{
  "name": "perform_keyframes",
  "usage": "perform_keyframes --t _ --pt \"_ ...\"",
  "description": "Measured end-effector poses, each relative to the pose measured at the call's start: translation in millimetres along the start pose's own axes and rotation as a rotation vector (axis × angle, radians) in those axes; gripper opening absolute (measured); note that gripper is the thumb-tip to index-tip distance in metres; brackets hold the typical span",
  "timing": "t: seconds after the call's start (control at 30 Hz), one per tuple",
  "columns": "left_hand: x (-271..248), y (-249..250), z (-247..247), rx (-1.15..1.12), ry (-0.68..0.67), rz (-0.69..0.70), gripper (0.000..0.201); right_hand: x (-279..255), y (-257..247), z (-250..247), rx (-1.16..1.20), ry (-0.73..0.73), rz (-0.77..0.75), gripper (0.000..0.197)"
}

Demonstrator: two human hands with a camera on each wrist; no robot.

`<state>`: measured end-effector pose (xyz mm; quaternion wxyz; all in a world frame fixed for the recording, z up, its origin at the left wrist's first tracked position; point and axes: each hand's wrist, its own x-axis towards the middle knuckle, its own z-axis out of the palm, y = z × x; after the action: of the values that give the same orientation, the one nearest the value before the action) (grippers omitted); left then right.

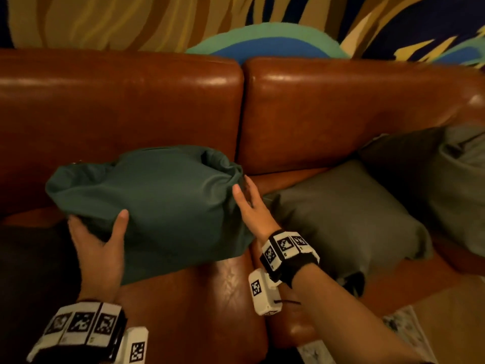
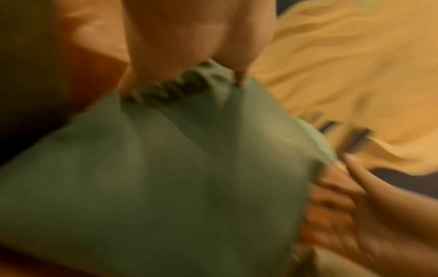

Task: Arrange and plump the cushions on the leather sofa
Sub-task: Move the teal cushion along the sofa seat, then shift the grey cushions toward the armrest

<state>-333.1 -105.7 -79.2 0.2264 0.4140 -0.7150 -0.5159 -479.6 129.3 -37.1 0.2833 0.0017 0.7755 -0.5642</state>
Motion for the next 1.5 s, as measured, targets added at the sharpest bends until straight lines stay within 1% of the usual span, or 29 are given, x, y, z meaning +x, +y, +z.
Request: perform_keyframes --t 0.03,0.1,0.13,0.2,0.27,0.37,0.4,0.43,0.5,0.57,0.63,0.7,0.73,0.77,0.83,0.87,0.93,1.0,1.03,1.07,1.1,1.2,1.23,1.27,1.3,1.37,1.4,1.43,1.5 --pt "-12.3 11.2 5.2 0.008 0.028 0.054 0.082 -2.4 -0.9 -11.5 -0.001 0.04 -0.018 0.058" --pt "-40.8 37.0 20.6 0.061 0.06 0.144 0.082 -5.8 -3.4 -43.0 -0.007 0.131 -0.053 0.043" --pt "-55.5 49.0 30.1 0.111 0.063 0.187 0.081 -7.2 -4.2 -63.5 -0.019 0.171 -0.084 0.034" --pt "-85.0 71.1 55.5 0.213 0.042 0.331 0.07 -9.0 -2.6 -111.5 -0.061 0.227 -0.141 0.017" --pt "-115.4 84.2 89.5 0.252 -0.048 0.42 0.061 -12.5 5.6 -165.3 -0.119 0.276 -0.178 0.01" --pt "-161.4 84.8 153.6 0.223 -0.205 0.439 0.051 -22.3 28.8 -253.5 -0.276 0.431 -0.213 0.013" --pt "-177.4 82.2 175.5 0.203 -0.245 0.414 0.048 -28.2 34.8 -283.1 -0.351 0.505 -0.23 0.016" --pt "-192.8 79.0 197.2 0.181 -0.303 0.351 0.046 -33.6 41.2 -313.2 -0.423 0.582 -0.269 0.02" --pt "-220.5 67.8 235.3 0.159 -0.412 0.147 0.052 -46.4 51.2 -369.3 -0.556 0.736 -0.33 0.033" --pt "-241.1 52.1 271.4 0.161 -0.504 -0.104 0.068 -56.3 55.9 -418.7 -0.641 0.844 -0.309 0.048" --pt "-260.1 45.4 300.4 0.105 -0.543 -0.245 0.082 -57.5 59.6 -457.8 -0.67 0.841 -0.243 0.068" --pt "-275.6 41.6 320.0 0.082 -0.56 -0.364 0.078 -49.6 63.6 -484.7 -0.684 0.77 -0.199 0.086" --pt "-281.6 36.7 326.7 0.11 -0.541 -0.407 0.078 -42.8 64.7 -493.0 -0.7 0.731 -0.195 0.093" --pt "-286.2 35.3 330.0 0.132 -0.521 -0.415 0.081 -35.2 65.0 -497.1 -0.734 0.707 -0.194 0.099" --pt "-291.4 28.3 330.1 0.157 -0.485 -0.406 0.083 -20.5 65.3 -492.2 -0.813 0.712 -0.18 0.099" --pt "-289.8 18.7 330.9 0.168 -0.495 -0.393 0.082 -15.3 66.3 -484.5 -0.82 0.738 -0.194 0.094" --pt "-284.2 21.3 330.7 0.142 -0.505 -0.381 0.084 -14.4 75.7 -461.2 -0.783 0.767 -0.335 0.082" --pt "-276.8 27.7 332.3 0.084 -0.499 -0.403 0.085 -23.6 100.6 -434.7 -0.716 0.722 -0.508 0.065" --pt "-272.9 30.1 332.5 0.063 -0.483 -0.404 0.085 -30.0 117.8 -423.8 -0.691 0.677 -0.532 0.058" --pt "-268.8 33.4 332.5 0.029 -0.463 -0.413 0.084 -36.7 134.4 -415.6 -0.668 0.638 -0.494 0.055" --pt "-263.5 34.0 333.1 -0.012 -0.441 -0.44 0.083 -43.2 147.9 -410.0 -0.624 0.606 -0.393 0.057" --pt "-252.3 42.1 335.3 -0.108 -0.453 -0.556 0.097 -48.5 172.6 -410.4 -0.468 0.611 0.148 0.089" --pt "-249.9 45.8 335.0 -0.115 -0.471 -0.589 0.1 -46.2 174.8 -412.9 -0.431 0.588 0.271 0.095" --pt "-247.2 48.9 335.2 -0.12 -0.473 -0.613 0.102 -42.7 175.0 -415.1 -0.37 0.549 0.328 0.096" --pt "-246.1 55.7 334.3 -0.128 -0.472 -0.627 0.105 -39.3 172.0 -415.8 -0.276 0.518 0.321 0.093" --pt "-238.8 73.9 331.1 -0.162 -0.46 -0.655 0.112 -34.0 161.0 -416.5 -0.109 0.499 0.229 0.084" --pt "-235.5 90.5 329.9 -0.216 -0.473 -0.678 0.108 -31.8 151.9 -417.9 -0.096 0.504 0.17 0.073" --pt "-230.9 107.0 327.6 -0.28 -0.51 -0.684 0.094 -30.7 139.7 -420.3 -0.116 0.51 0.104 0.065" --pt "-220.5 140.2 317.9 -0.404 -0.534 -0.662 0.05 -27.4 111.7 -428.5 -0.147 0.478 -0.058 0.054"
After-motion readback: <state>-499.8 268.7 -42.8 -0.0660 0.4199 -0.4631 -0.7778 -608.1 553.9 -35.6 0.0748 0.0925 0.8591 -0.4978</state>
